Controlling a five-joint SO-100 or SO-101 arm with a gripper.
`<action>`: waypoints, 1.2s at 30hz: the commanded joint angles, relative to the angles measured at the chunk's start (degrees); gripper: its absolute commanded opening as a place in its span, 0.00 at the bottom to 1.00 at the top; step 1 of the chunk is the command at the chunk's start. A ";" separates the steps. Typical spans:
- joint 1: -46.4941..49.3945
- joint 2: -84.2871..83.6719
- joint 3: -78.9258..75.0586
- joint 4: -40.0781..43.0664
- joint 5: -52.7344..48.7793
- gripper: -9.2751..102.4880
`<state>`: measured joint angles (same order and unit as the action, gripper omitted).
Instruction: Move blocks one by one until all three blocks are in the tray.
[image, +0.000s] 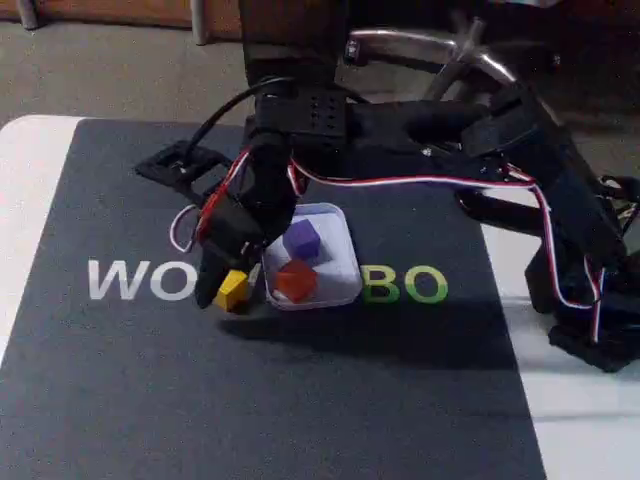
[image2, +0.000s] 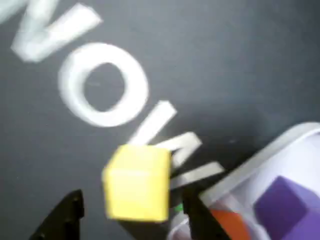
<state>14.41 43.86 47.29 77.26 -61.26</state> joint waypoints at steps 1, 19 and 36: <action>0.00 0.44 -2.64 0.44 0.26 0.26; -0.70 1.14 -18.81 14.77 2.64 0.01; 7.03 18.28 -3.60 20.30 -11.43 0.01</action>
<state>19.95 53.79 37.79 97.21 -68.82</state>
